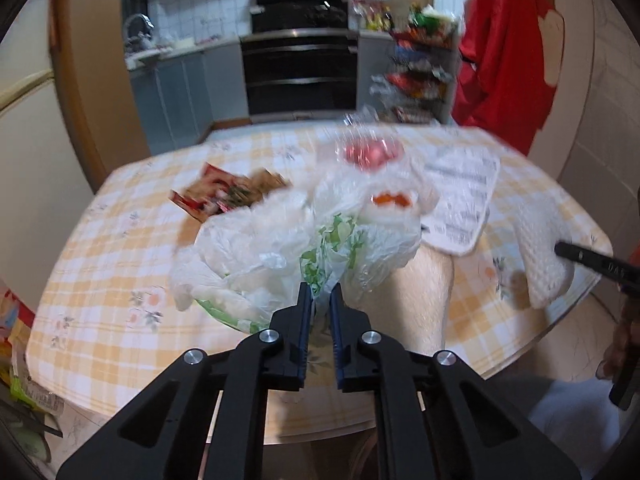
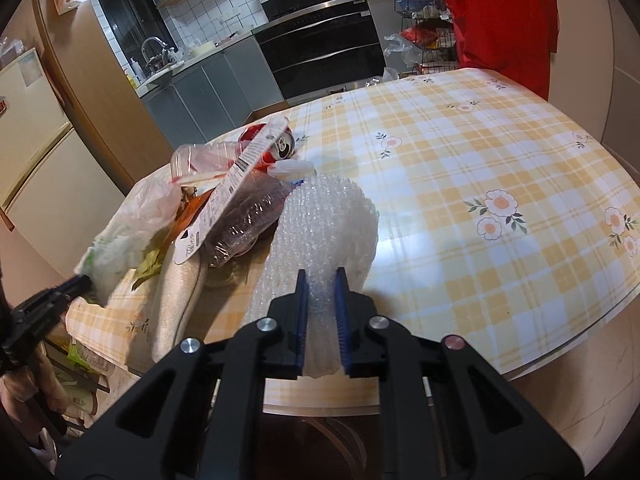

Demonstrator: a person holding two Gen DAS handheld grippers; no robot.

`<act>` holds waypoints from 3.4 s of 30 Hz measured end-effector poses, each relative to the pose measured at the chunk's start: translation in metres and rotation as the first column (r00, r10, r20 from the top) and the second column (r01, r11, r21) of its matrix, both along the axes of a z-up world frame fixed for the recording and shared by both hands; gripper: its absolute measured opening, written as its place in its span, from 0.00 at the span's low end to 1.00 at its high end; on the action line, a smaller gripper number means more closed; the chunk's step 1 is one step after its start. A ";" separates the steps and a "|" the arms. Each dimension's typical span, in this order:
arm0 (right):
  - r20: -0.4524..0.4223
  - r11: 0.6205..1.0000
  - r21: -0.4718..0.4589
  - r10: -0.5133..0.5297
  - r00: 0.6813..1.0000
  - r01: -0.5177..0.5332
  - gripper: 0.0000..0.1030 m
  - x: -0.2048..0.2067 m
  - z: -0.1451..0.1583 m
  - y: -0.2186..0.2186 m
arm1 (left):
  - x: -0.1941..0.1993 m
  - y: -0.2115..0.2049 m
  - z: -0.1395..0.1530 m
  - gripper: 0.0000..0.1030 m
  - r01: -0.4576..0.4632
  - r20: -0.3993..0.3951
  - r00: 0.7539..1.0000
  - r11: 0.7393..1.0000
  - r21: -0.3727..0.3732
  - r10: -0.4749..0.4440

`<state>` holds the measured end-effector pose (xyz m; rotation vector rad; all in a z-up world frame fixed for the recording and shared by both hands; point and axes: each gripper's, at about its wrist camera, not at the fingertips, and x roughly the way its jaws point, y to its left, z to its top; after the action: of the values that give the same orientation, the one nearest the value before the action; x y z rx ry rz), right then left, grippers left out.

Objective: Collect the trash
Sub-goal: 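Carry the bag and foam net over the brown bin while both tools open to drop them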

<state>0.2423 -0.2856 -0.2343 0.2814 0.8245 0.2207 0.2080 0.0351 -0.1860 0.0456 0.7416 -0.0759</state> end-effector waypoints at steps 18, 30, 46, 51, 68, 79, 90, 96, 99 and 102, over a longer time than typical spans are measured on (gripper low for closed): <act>0.073 1.000 0.009 0.019 0.997 -0.020 0.16 -0.029 0.038 0.010 | -0.039 0.034 0.071 0.03 -0.047 0.136 0.989 0.998 -0.052 0.054; 0.140 0.999 0.015 0.030 0.990 -0.033 0.16 -0.057 0.071 0.009 | -0.086 0.014 0.114 0.03 0.060 0.208 0.977 0.997 -0.053 -0.048; 0.230 0.999 0.001 0.045 0.972 -0.046 0.16 -0.119 0.103 0.002 | -0.152 -0.035 0.099 0.02 0.238 0.136 0.968 0.948 -0.209 -0.213; 0.225 0.999 0.000 0.037 0.974 -0.038 0.16 -0.131 0.100 -0.004 | -0.155 -0.059 0.071 0.03 0.286 0.068 0.958 0.929 -0.236 -0.278; 0.166 0.998 -0.016 0.065 0.984 -0.063 0.16 -0.143 0.073 0.006 | -0.152 -0.070 0.020 0.84 0.257 -0.015 0.964 0.940 -0.224 -0.267; 0.070 0.981 -0.062 0.190 0.979 -0.186 0.16 -0.154 0.041 0.053 | -0.165 -0.009 0.036 0.94 0.019 0.054 0.998 0.980 -0.200 -0.009; 0.000 0.958 -0.090 0.274 0.962 -0.273 0.28 -0.160 0.026 0.084 | -0.168 0.027 0.031 0.94 -0.102 0.042 0.993 0.969 -0.226 0.115; -0.003 0.962 -0.088 0.258 0.966 -0.258 0.47 -0.158 0.025 0.083 | -0.170 0.024 0.026 0.94 -0.096 0.044 0.993 0.974 -0.205 0.107; -0.009 0.965 -0.090 0.245 0.970 -0.245 0.60 -0.156 0.023 0.081 | -0.169 0.024 0.024 0.94 -0.096 0.039 0.994 0.974 -0.203 0.106; 0.016 0.978 -0.142 0.158 0.987 -0.154 0.93 -0.155 0.023 0.075 | -0.168 0.023 0.022 0.94 -0.096 0.036 0.994 0.975 -0.200 0.105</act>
<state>0.0869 -0.2106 -0.2109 0.0812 0.8316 0.3115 0.0402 0.0583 -0.1637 -0.1797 0.6859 -0.0516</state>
